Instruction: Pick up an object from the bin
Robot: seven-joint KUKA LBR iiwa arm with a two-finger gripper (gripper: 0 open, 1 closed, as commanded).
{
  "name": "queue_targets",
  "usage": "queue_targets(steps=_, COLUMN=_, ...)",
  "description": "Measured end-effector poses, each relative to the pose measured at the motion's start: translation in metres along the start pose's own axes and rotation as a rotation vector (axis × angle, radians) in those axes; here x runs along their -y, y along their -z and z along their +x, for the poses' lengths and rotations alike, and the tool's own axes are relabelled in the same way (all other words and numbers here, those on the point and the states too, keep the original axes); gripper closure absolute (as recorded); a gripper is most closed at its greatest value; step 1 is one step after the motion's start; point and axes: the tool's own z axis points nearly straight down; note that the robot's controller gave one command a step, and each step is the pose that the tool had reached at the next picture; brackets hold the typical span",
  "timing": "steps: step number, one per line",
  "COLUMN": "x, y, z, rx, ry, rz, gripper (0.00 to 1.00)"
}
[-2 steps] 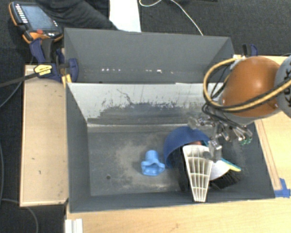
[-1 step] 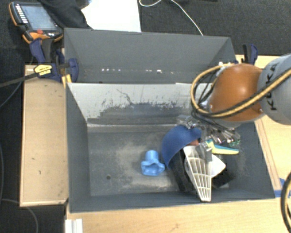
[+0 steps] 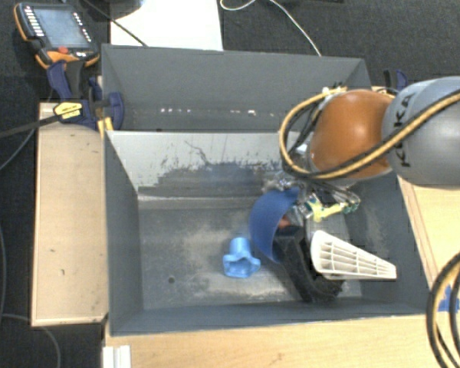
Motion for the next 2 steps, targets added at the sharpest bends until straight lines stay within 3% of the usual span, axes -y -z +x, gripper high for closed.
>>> queue_targets(steps=2, x=0.0000, y=0.0000, z=-0.0002, rx=0.000, ry=0.000, rz=0.000, gripper=1.00)
